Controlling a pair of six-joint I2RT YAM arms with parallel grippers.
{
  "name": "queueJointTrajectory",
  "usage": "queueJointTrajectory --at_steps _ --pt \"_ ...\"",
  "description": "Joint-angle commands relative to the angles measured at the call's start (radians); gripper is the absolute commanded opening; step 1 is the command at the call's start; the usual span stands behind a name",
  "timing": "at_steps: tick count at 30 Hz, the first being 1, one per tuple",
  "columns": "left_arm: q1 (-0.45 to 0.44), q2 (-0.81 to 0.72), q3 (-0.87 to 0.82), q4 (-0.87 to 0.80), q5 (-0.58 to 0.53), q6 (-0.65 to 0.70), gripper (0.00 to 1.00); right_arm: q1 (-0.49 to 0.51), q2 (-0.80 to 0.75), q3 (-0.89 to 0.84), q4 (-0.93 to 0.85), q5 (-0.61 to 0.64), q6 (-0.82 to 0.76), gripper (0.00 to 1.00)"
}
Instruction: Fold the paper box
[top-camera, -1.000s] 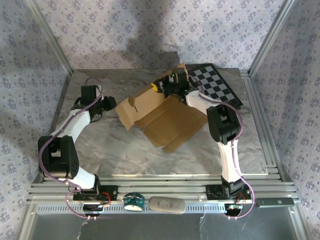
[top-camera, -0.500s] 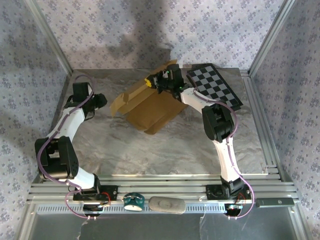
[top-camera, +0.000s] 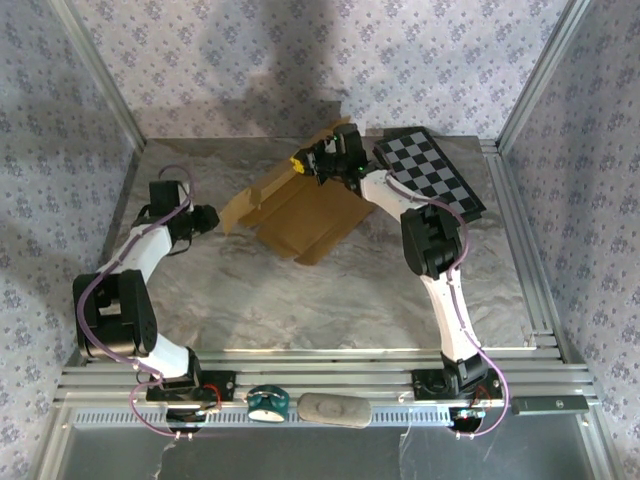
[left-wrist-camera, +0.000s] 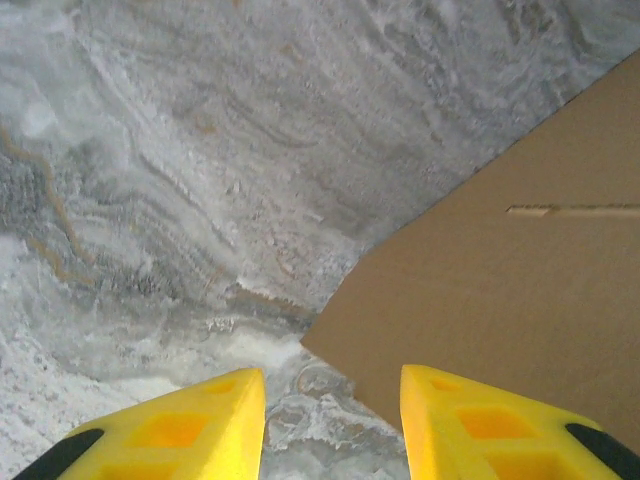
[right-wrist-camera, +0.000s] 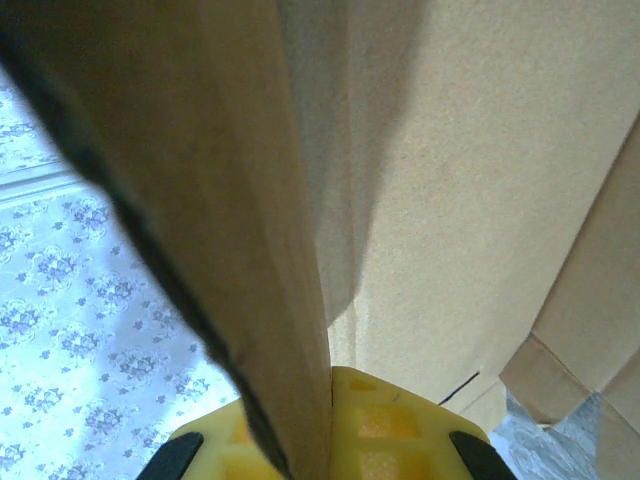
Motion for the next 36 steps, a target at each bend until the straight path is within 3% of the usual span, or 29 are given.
queueJointTrajectory --at_steps 1,9,23,36 --pt "0.005 0.003 0.019 0.007 0.019 -0.017 0.41 0.008 0.061 0.094 -0.138 0.021 -0.01 0.0" --pt "0.012 0.0 -0.02 0.075 0.038 -0.093 0.41 0.025 0.17 0.285 -0.263 0.075 0.02 0.0" --pt "-0.006 0.133 0.042 0.235 0.185 0.083 0.37 0.019 0.206 0.345 -0.259 0.064 0.046 0.0" --pt "-0.091 0.173 0.096 0.208 0.161 0.164 0.42 0.014 0.213 0.368 -0.263 0.044 0.061 0.0"
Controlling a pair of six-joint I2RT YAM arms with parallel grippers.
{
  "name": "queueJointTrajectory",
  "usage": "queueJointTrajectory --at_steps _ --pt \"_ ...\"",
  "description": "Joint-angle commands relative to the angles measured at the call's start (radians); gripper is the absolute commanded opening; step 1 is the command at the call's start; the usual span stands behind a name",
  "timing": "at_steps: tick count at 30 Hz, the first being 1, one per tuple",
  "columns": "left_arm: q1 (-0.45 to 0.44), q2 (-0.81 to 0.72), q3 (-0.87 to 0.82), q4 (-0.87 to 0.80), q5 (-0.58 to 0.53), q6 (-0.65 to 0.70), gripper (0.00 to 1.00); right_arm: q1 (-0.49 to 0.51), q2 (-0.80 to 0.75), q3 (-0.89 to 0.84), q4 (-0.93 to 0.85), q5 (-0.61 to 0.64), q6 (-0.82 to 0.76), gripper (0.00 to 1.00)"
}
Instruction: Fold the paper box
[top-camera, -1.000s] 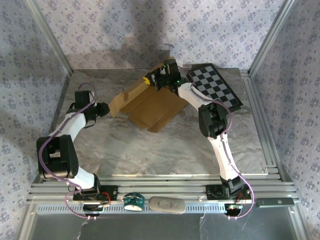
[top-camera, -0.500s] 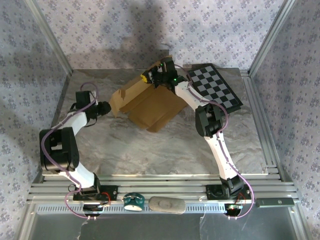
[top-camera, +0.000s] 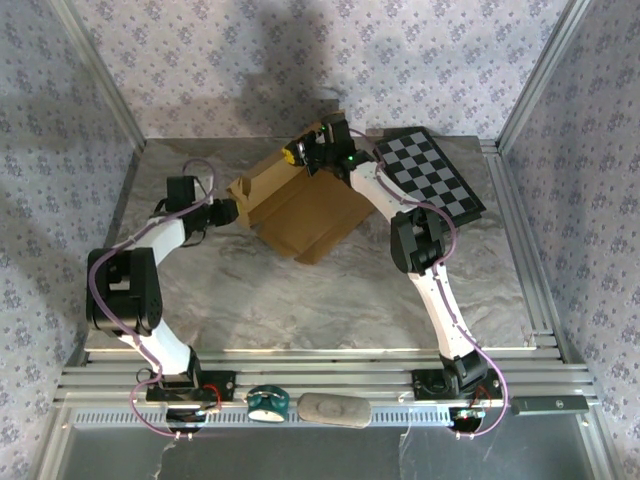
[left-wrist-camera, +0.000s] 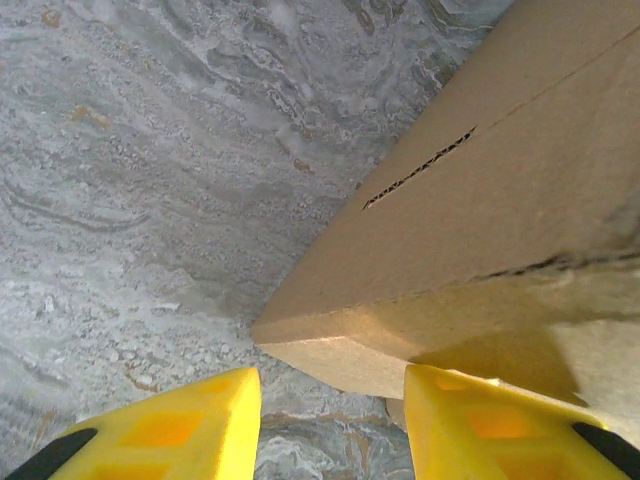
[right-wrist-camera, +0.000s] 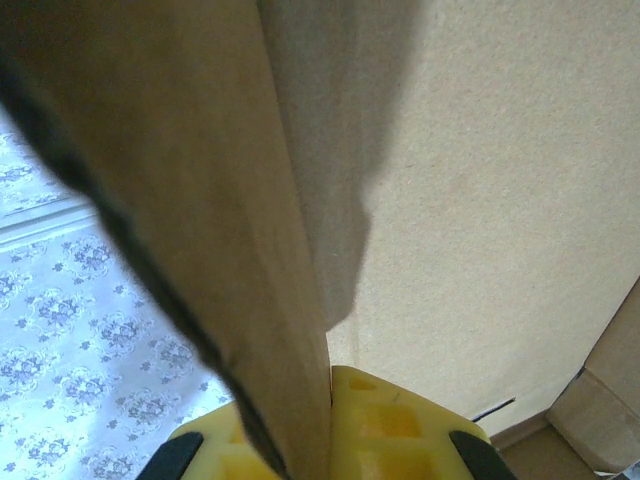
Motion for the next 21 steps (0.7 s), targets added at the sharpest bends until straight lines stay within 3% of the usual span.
queueJointTrajectory --at_steps 1,7,16,21 --pt "-0.02 0.022 0.055 0.017 0.025 0.037 0.42 -0.006 0.045 0.02 -0.065 -0.008 0.017 0.0" --pt "-0.059 0.056 0.088 0.013 0.045 0.068 0.43 -0.008 0.045 0.018 -0.067 -0.015 0.014 0.0" --pt "-0.095 0.01 0.027 0.177 0.11 0.031 0.47 -0.008 0.044 0.016 -0.058 -0.016 0.022 0.0" --pt "-0.104 0.008 0.006 0.189 0.12 0.03 0.49 -0.014 0.041 0.017 -0.052 -0.015 0.025 0.0"
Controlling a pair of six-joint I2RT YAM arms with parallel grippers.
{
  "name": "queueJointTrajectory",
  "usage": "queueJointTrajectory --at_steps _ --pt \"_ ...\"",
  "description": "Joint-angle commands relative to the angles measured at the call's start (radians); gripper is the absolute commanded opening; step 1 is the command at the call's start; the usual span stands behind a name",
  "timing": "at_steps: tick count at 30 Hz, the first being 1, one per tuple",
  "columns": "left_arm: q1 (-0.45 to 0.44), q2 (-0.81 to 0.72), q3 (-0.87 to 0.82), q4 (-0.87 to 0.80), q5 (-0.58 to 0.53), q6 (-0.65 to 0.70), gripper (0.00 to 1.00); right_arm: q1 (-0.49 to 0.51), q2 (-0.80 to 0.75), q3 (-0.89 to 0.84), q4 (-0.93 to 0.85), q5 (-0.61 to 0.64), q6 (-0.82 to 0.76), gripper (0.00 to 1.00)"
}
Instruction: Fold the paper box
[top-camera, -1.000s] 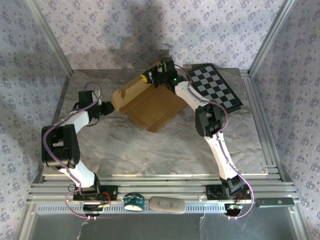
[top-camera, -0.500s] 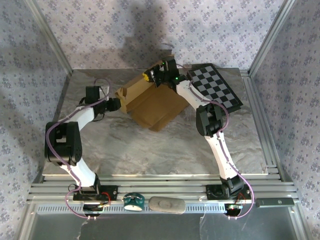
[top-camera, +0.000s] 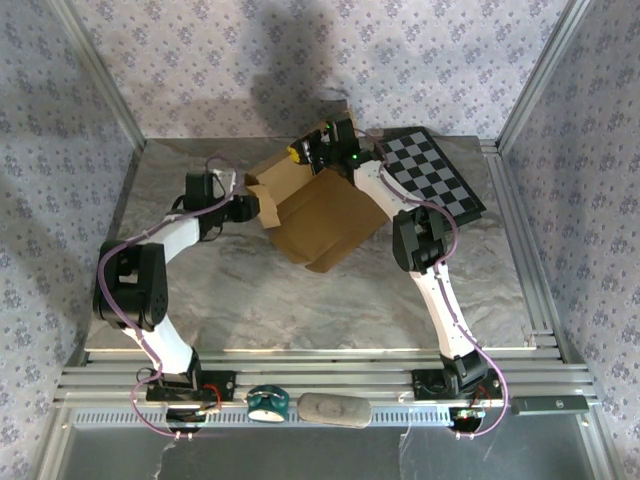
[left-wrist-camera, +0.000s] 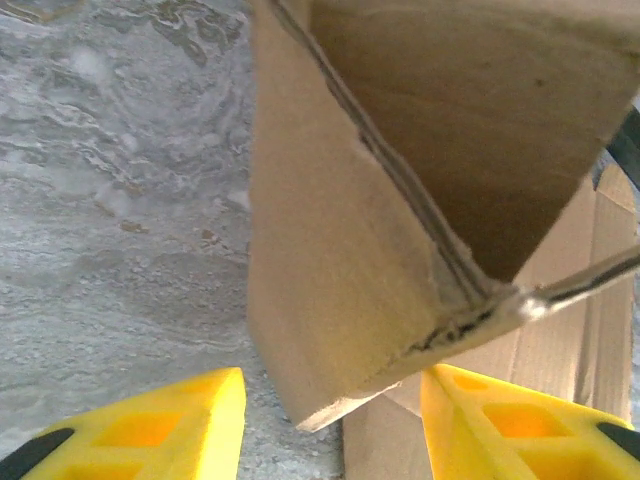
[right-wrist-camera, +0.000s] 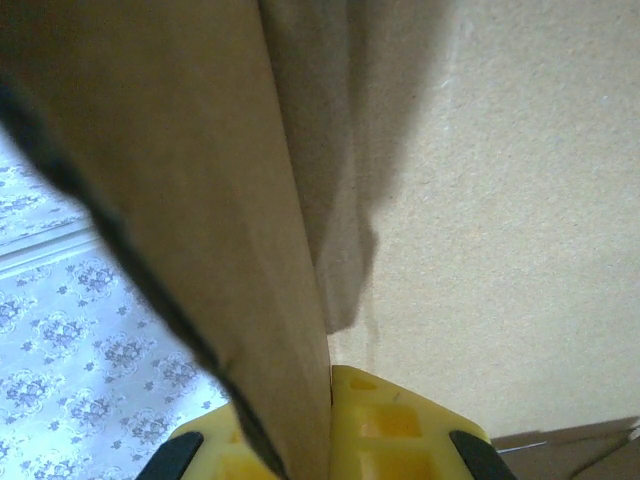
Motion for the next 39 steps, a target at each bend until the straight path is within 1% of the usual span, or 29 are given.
queueJointTrajectory --at_steps 1,9,13,17,25,33,39 --pt "-0.003 -0.028 -0.005 0.062 0.037 0.003 0.49 0.004 0.037 0.014 -0.044 -0.023 0.018 0.0" --pt "-0.039 -0.002 0.027 0.041 -0.031 0.008 0.47 0.006 0.025 -0.008 -0.03 -0.027 0.018 0.0" --pt "-0.081 0.012 0.047 0.022 -0.099 0.018 0.48 0.003 0.015 -0.027 -0.018 -0.024 0.021 0.0" --pt "-0.106 0.019 0.047 0.021 -0.191 -0.001 0.49 0.002 0.01 -0.036 -0.013 -0.025 0.021 0.0" --pt "-0.137 0.037 0.079 0.009 -0.295 -0.028 0.48 0.002 -0.028 -0.113 0.048 -0.016 0.034 0.0" --pt "-0.159 0.07 0.124 -0.041 -0.36 -0.049 0.42 0.006 -0.051 -0.149 0.087 -0.015 0.05 0.0" --pt "-0.18 0.095 0.167 -0.11 -0.443 -0.056 0.36 0.009 -0.072 -0.169 0.11 -0.009 0.067 0.0"
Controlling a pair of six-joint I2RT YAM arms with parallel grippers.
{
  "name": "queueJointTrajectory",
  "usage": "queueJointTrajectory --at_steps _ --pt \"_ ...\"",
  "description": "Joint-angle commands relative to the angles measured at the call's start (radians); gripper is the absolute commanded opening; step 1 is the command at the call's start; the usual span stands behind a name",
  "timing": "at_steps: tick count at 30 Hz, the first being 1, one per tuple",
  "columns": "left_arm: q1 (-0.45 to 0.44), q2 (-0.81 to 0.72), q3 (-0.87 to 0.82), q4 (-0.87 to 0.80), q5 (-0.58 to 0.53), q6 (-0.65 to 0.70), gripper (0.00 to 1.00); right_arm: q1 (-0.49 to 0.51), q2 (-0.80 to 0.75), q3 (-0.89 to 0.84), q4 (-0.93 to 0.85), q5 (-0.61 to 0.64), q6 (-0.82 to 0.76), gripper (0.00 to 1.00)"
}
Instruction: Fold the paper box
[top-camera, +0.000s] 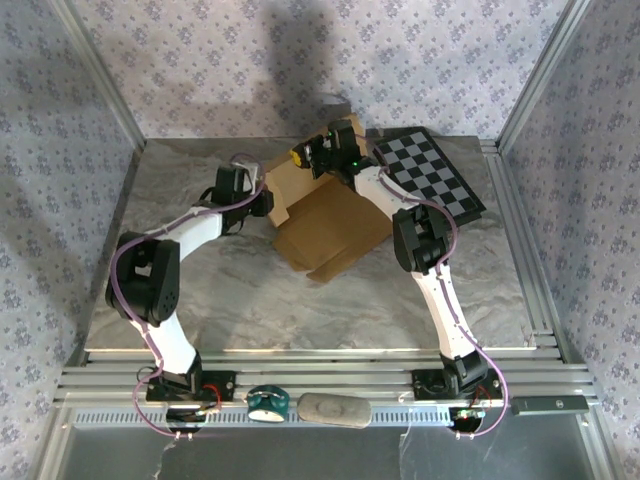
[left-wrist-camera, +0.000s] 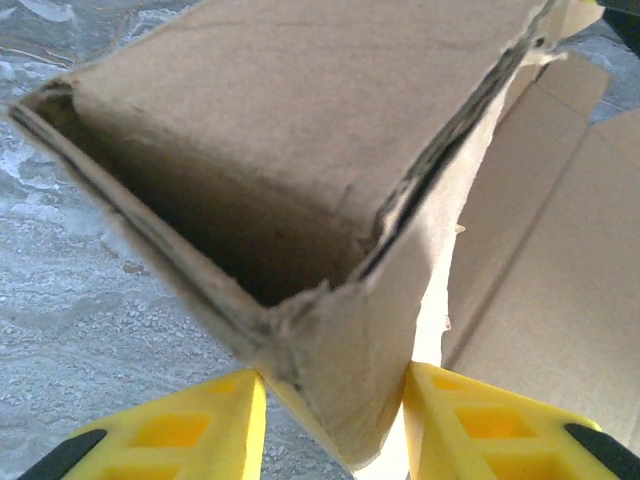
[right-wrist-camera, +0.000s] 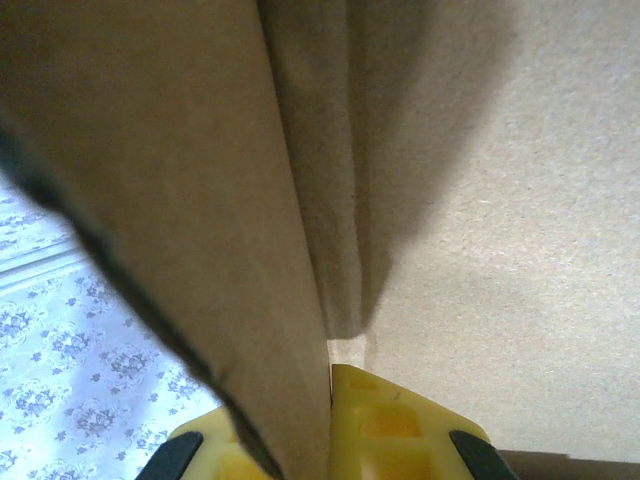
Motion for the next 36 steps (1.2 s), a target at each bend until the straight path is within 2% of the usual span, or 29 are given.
queueJointTrajectory --at_steps 1,7,12,17,30,36 --pt "-0.01 0.032 0.05 -0.054 -0.091 -0.004 0.36 0.009 -0.042 -0.027 -0.04 -0.036 0.029 0.0" --pt "-0.034 0.057 0.092 -0.121 -0.187 -0.011 0.26 0.015 -0.062 -0.065 -0.015 -0.032 0.038 0.0" --pt "-0.055 0.069 0.105 -0.142 -0.238 -0.011 0.24 0.016 -0.08 -0.094 -0.003 -0.027 0.039 0.0" --pt "-0.088 0.069 0.093 -0.144 -0.297 -0.013 0.27 0.016 -0.11 -0.149 0.033 -0.018 0.039 0.0" --pt "-0.171 0.08 0.065 -0.135 -0.492 -0.044 0.31 0.011 -0.282 -0.52 0.327 0.039 0.094 0.0" --pt "-0.204 0.108 0.076 -0.154 -0.59 -0.062 0.32 0.015 -0.33 -0.6 0.361 0.054 0.111 0.0"
